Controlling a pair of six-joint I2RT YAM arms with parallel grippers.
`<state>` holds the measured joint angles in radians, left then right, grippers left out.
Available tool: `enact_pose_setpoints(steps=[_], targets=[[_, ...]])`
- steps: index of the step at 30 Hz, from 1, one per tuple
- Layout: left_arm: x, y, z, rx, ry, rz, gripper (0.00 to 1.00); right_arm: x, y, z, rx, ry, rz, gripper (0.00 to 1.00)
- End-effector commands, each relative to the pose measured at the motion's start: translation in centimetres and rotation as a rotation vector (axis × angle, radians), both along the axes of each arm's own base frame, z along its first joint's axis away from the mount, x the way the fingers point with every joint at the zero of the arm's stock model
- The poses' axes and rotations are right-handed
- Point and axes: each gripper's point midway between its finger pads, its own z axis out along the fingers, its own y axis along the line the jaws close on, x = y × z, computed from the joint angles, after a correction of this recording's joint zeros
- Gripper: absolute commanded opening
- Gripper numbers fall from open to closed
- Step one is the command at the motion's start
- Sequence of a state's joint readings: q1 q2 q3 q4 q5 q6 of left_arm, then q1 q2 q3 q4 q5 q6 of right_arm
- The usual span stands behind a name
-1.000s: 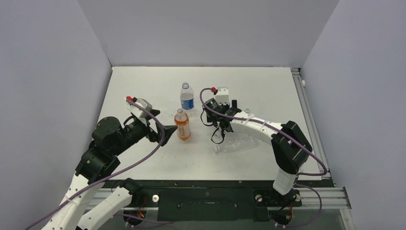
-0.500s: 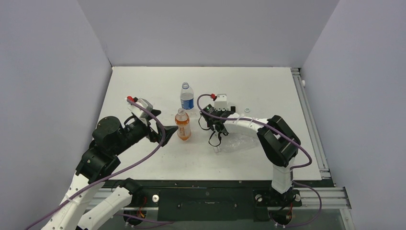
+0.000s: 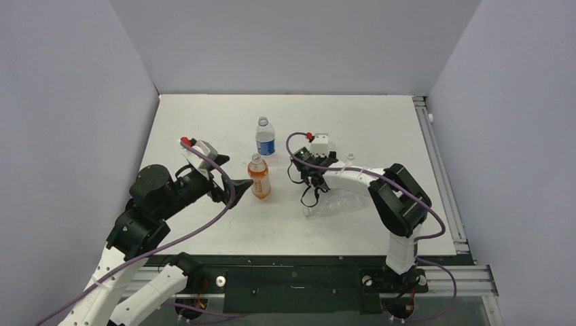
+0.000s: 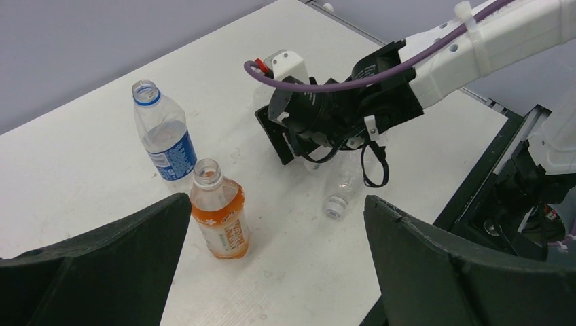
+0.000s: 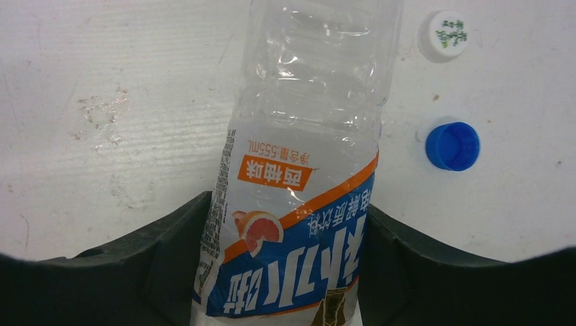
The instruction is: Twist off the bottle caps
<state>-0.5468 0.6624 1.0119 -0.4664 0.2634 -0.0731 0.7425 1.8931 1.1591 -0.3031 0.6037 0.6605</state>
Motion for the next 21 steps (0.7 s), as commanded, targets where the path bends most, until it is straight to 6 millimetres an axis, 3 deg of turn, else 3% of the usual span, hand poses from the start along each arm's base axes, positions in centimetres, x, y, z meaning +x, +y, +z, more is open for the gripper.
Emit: enact_pose_setpoints(steps=[1,2,3,5,6,7,8,9,10,11,12,13,14,16,21], targets=[[-0.6,-0.5,3.5,-0.027,-0.12,-0.061,0.97,0.8,0.1,7.3,0.112,-0.153,0.01,0.53],[-0.6,-0.6,3.7,-0.012,-0.152,-0.076,0.97,0.6,0.0,9.6,0.148,-0.19,0.018,0.53],[-0.9,-0.8,4.1,-0.006,-0.174,-0.102,0.97,0.3,0.3,10.6,0.17,-0.191,0.046,0.53],[-1.4,-1.2,5.0,0.025,-0.243,-0.154,0.97,-0.4,0.9,16.2,0.269,-0.259,0.111,0.53],[-1.3,-1.3,5.2,0.064,-0.291,-0.176,0.97,-0.8,1.3,17.5,0.298,-0.263,0.148,0.53],[-1.7,-1.5,5.9,0.096,-0.357,-0.213,0.97,-1.4,2.3,20.6,0.365,-0.29,0.223,0.53],[-1.7,-1.6,6.2,0.116,-0.392,-0.228,0.97,-2.0,2.8,21.7,0.389,-0.285,0.263,0.54],[-1.8,-1.6,6.8,0.153,-0.466,-0.249,0.97,-2.9,4.3,24.8,0.458,-0.299,0.369,0.54],[-2.0,-1.8,7.1,0.171,-0.504,-0.27,0.97,-3.7,4.8,25.8,0.476,-0.283,0.417,0.54],[-2.0,-1.7,7.7,0.215,-0.584,-0.278,0.97,-4.9,6.4,28.4,0.535,-0.282,0.531,0.55],[-2.3,-1.7,8.1,0.233,-0.627,-0.294,0.97,-6.8,7.8,29.0,0.573,-0.226,0.652,0.55],[-2.2,-1.6,8.4,0.278,-0.7,-0.299,0.97,-7.5,8.5,31.3,0.605,-0.244,0.71,0.55],[-2.4,-1.6,8.6,0.295,-0.739,-0.312,0.96,-9.4,9.4,31.6,0.623,-0.194,0.803,0.55],[-2.6,-1.5,8.7,0.36,-0.844,-0.33,0.96,-11.8,10.3,34.3,0.643,-0.189,0.926,0.55],[-3.4,-1.4,7.9,0.549,-1.101,-0.399,0.96,-16.4,11.9,34.7,0.568,-0.089,1.115,0.55]])
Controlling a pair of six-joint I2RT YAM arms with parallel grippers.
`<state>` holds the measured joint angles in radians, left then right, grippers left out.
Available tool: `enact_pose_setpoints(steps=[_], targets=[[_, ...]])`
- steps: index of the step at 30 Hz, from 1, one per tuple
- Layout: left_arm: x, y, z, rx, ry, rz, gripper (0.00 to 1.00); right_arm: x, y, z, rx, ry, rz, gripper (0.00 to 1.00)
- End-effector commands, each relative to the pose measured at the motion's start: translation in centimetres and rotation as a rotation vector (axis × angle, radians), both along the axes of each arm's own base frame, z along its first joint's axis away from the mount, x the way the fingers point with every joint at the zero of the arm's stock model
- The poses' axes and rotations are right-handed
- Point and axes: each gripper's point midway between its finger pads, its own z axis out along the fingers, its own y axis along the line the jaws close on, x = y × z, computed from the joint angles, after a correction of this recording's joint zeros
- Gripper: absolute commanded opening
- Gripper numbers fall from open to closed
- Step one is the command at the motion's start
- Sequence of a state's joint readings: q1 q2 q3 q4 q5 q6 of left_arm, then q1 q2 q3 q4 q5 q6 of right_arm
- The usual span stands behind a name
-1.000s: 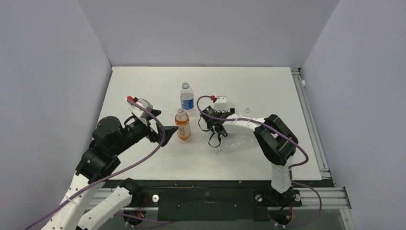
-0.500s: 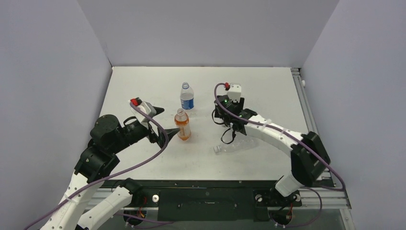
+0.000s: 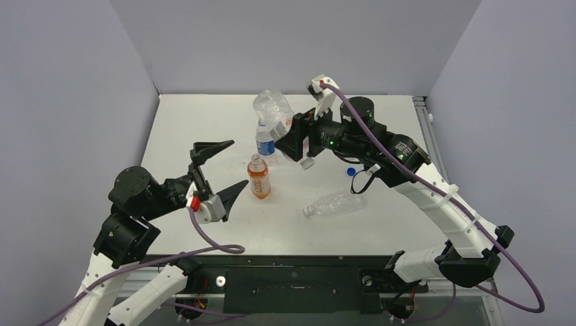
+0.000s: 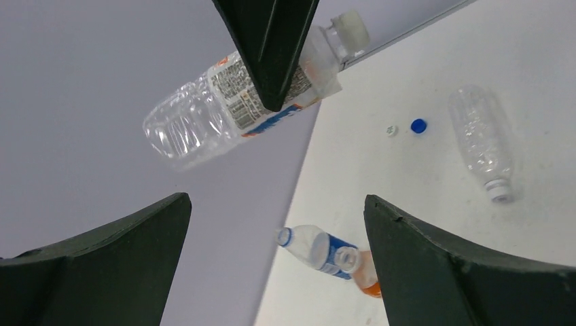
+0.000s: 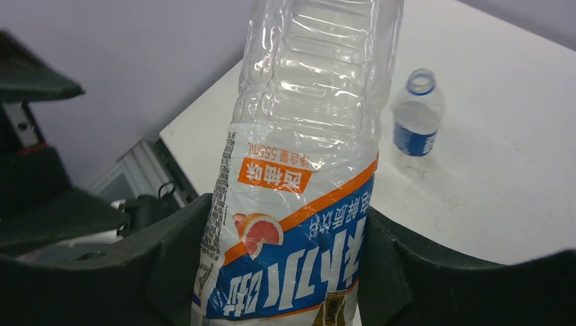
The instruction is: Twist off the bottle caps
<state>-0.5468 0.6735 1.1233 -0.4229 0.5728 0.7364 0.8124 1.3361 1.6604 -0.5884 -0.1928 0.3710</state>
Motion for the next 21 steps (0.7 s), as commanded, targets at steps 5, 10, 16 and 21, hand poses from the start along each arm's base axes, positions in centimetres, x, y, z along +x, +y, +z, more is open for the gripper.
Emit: enact_pose_setpoints(steps=[5,10,16,21], targets=[[-2.0,-0.4,0.5,0.246,-0.554,-0.135,0.97,-8.3,3.4,-2.8,-0.226,0.056,0.359,0.56],[-2.6,-0.5,-1.4,0.393,-0.725,-0.195,0.96,-9.9,4.6,-2.8,-0.274,0.058,0.408,0.56],[-3.2,-0.3,-4.4,0.533,-0.784,-0.273,0.97,-10.8,6.0,-2.1,-0.309,0.039,0.434,0.55],[-2.8,-0.2,-5.1,0.579,-0.76,-0.28,0.97,-11.4,6.9,-2.7,-0.348,0.036,0.45,0.53]])
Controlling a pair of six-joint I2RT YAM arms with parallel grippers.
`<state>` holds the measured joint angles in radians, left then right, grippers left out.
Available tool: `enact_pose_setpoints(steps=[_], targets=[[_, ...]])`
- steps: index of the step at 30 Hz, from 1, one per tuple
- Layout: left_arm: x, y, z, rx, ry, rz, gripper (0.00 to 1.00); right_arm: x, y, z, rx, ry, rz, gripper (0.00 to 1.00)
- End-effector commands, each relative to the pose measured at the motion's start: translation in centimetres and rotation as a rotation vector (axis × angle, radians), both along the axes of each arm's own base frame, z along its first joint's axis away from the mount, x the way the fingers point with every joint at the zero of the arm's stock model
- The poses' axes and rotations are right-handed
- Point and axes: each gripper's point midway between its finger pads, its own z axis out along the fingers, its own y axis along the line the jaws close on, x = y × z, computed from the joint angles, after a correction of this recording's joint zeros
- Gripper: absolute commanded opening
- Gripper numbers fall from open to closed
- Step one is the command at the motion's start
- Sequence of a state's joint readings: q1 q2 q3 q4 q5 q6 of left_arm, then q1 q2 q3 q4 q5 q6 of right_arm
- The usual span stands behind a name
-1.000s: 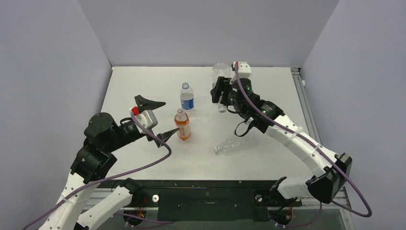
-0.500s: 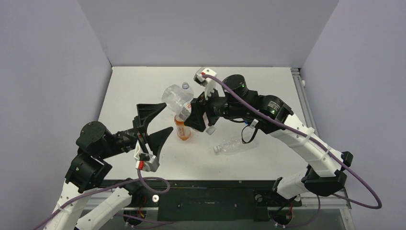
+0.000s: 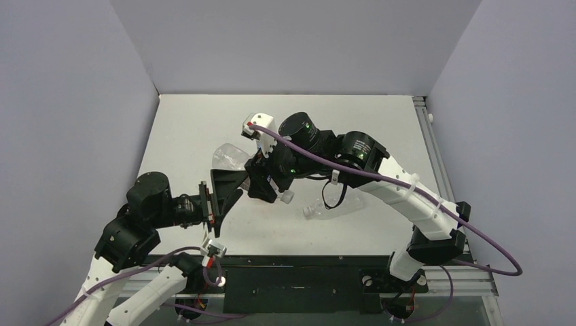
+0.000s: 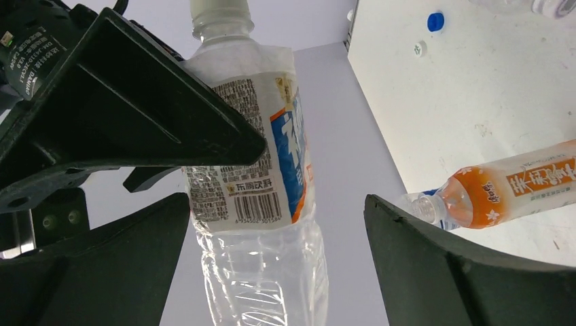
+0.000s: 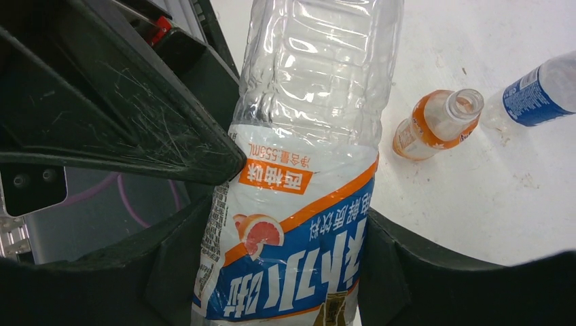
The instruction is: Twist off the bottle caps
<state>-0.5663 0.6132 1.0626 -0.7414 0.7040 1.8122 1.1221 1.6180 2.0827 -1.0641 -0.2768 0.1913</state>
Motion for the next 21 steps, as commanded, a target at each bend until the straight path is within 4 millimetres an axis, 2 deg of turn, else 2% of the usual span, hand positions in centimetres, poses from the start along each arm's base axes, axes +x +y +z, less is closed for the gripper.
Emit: enact_pose_setpoints(steps=[1,5,13,14,17,18,19,20,21], targets=[[-0.1,-0.1,-0.2,0.051,-0.029,-0.017,0.97,-0.4,0.1,1.0,-0.008,-0.051,0.002,0.53],[0.4,-0.5,1.4,-0.012,-0.004,0.001,0.97,-0.9,0.9,0.2,-0.051,-0.072,0.017,0.53],[0.8,-1.0,2.0,-0.085,0.053,0.026,0.99,-1.3,2.1,0.8,-0.043,-0.088,0.024,0.53],[0.9,-1.0,1.8,-0.087,0.054,0.033,0.97,-1.3,2.3,0.9,-0.034,-0.088,0.023,0.53],[1.1,-1.3,2.7,-0.129,0.033,0.038,0.78,-1.3,2.7,1.3,-0.01,-0.088,0.021,0.54],[1.2,-1.2,2.6,-0.133,0.03,0.046,0.67,-1.2,2.9,1.6,0.002,-0.089,0.019,0.54],[1.3,-1.3,3.2,-0.157,0.023,0.05,0.61,-1.2,2.9,1.8,0.011,-0.092,0.017,0.57],[1.5,-1.2,3.1,-0.167,0.027,0.061,0.52,-1.1,3.0,2.2,0.023,-0.1,0.009,0.6],[1.6,-1.3,3.7,-0.199,0.03,0.067,0.48,-0.9,3.0,2.6,0.034,-0.107,0.003,0.65]])
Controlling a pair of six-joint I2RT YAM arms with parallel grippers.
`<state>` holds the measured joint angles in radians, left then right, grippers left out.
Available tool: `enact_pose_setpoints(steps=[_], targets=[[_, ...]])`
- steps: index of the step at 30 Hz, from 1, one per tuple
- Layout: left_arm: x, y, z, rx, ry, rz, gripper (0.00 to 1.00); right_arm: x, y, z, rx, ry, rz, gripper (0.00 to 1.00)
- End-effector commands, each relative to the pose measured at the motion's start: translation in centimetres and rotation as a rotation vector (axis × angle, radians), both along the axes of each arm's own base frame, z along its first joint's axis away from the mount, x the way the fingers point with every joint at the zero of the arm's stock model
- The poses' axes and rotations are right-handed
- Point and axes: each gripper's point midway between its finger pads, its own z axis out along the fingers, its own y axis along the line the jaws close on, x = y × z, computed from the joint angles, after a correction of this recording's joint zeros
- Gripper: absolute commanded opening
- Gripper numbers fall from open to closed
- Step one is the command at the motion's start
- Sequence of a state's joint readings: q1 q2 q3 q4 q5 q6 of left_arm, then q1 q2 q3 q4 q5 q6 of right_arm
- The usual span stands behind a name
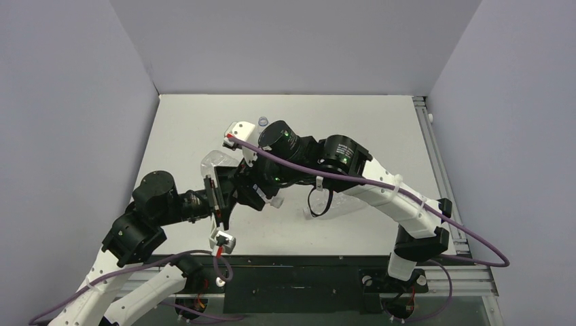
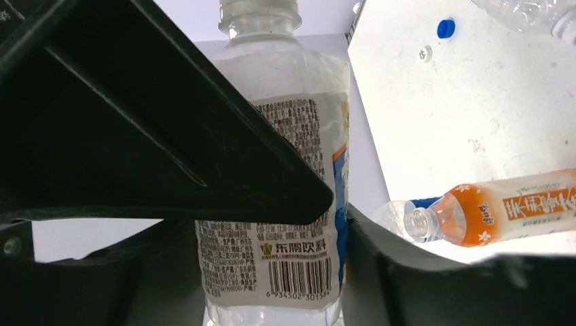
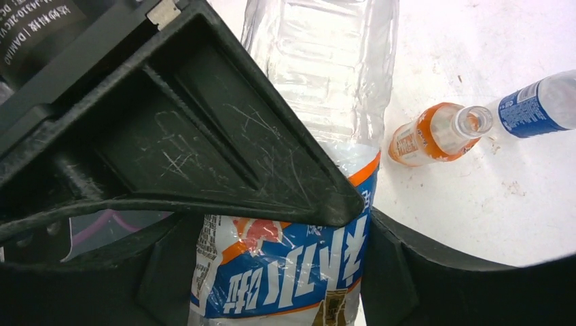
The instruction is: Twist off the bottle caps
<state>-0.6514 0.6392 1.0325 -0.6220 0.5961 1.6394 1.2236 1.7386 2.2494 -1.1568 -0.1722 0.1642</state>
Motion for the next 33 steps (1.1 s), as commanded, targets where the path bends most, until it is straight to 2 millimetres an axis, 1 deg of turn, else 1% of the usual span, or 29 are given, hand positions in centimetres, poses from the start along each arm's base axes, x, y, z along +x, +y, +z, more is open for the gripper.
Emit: enact_pose_setpoints(steps=[1,2,3,4,5,6,7,8,9,10,11,12,13,14,15,16,17,18,19,22,25,26,29,33], targets=[[0.5,-0.1,3.9,-0.153,-0.073,0.031,0.43,0.8,0.5,3.6,0.119,-0.059,-0.036,0.7],[0.7,0.0,4.0,-0.167,-0.058,0.046,0.41,1.2,0.3,4.0,0.128,-0.074,-0.053,0.73],[0.8,0.0,4.1,-0.182,-0.06,0.053,0.41,1.3,0.0,4.7,0.146,-0.087,-0.061,0.78],[1.1,0.1,3.7,-0.193,-0.038,0.069,0.41,1.9,-0.2,5.4,0.162,-0.108,-0.086,0.8],[1.2,0.1,4.2,-0.226,-0.031,0.077,0.41,2.1,-0.8,6.4,0.185,-0.122,-0.104,0.81],[1.6,0.2,3.8,-0.236,-0.016,0.096,0.41,2.9,-1.2,7.2,0.21,-0.143,-0.141,0.82],[1.7,0.3,4.3,-0.278,0.006,0.104,0.41,3.1,-2.0,8.5,0.243,-0.157,-0.161,0.82],[2.0,0.4,4.1,-0.3,0.032,0.124,0.41,4.0,-2.4,9.6,0.287,-0.168,-0.2,0.83],[2.1,0.5,4.7,-0.356,0.068,0.133,0.41,4.2,-3.6,11.3,0.336,-0.185,-0.231,0.83],[2.6,0.6,4.5,-0.387,0.097,0.158,0.42,5.3,-3.9,12.1,0.383,-0.195,-0.283,0.83],[2.7,0.7,5.3,-0.467,0.156,0.164,0.42,5.3,-5.2,13.7,0.44,-0.204,-0.304,0.83],[3.3,1.1,5.4,-0.507,0.195,0.201,0.42,6.2,-5.3,14.3,0.489,-0.209,-0.351,0.83],[3.5,1.1,5.8,-0.576,0.268,0.21,0.43,6.0,-6.6,15.9,0.548,-0.222,-0.372,0.84],[4.3,1.5,6.2,-0.631,0.304,0.252,0.43,6.6,-6.5,16.1,0.584,-0.227,-0.404,0.84],[4.4,1.6,6.9,-0.715,0.383,0.253,0.43,6.5,-7.4,17.9,0.655,-0.244,-0.419,0.84],[5.2,2.0,7.5,-0.776,0.412,0.29,0.43,6.7,-7.8,17.7,0.662,-0.242,-0.443,0.84],[5.7,2.2,7.6,-0.845,0.497,0.314,0.43,7.0,-7.8,17.9,0.684,-0.237,-0.466,0.84],[5.7,2.1,7.8,-0.9,0.567,0.308,0.43,7.2,-7.8,18.0,0.691,-0.237,-0.477,0.83],[5.9,2.1,7.9,-0.923,0.598,0.314,0.43,7.4,-7.8,18.2,0.703,-0.234,-0.496,0.82],[5.6,1.4,8.0,-0.983,0.74,0.285,0.44,8.0,-7.0,18.1,0.719,-0.217,-0.516,0.74],[5.2,0.8,8.2,-0.991,0.806,0.252,0.45,8.1,-6.2,18.7,0.753,-0.197,-0.516,0.68],[5.1,0.6,8.2,-0.997,0.826,0.244,0.45,8.2,-5.8,18.5,0.751,-0.194,-0.515,0.66],[4.9,0.5,8.2,-1.006,0.851,0.234,0.45,8.2,-5.1,18.8,0.769,-0.187,-0.508,0.63],[4.6,0.5,8.7,-1.022,0.861,0.217,0.45,8.7,-4.3,18.3,0.758,-0.185,-0.521,0.6]])
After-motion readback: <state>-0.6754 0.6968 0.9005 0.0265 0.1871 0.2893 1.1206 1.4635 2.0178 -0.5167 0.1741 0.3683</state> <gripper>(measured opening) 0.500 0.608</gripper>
